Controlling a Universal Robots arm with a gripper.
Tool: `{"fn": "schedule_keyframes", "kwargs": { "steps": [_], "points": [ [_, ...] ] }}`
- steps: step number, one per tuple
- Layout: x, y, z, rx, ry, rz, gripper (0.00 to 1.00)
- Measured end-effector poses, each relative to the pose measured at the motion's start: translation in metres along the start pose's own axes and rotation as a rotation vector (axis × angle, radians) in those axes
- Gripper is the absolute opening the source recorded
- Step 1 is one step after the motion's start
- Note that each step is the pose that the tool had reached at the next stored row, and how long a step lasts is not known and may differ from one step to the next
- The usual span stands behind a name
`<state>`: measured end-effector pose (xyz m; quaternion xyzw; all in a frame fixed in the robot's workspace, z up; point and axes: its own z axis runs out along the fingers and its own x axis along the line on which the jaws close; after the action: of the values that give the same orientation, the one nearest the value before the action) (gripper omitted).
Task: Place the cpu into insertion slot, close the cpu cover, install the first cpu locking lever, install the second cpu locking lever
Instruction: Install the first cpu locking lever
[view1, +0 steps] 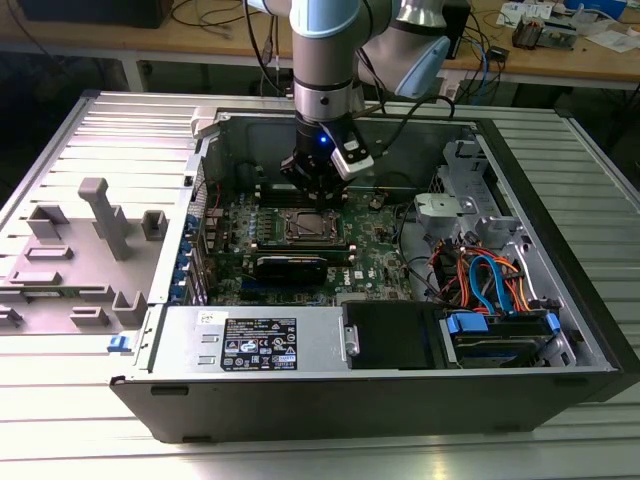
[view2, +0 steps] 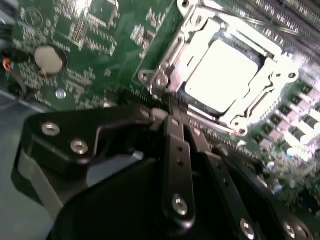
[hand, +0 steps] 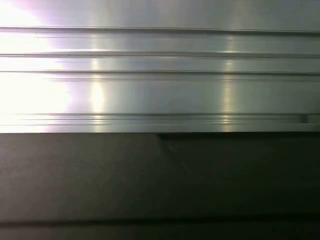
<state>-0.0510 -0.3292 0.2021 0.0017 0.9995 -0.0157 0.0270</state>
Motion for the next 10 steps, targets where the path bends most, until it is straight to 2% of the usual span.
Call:
{"fn": "schedule_keyframes", "kwargs": {
  "steps": [6, 10],
  "points": [
    [-0.0002, 0.0, -0.0013, -0.0019, -0.0002, -0.001, 0.11],
    [-0.0004, -0.0002, -0.0049, 0.0001, 0.0, -0.002, 0.11]
  ]
}}
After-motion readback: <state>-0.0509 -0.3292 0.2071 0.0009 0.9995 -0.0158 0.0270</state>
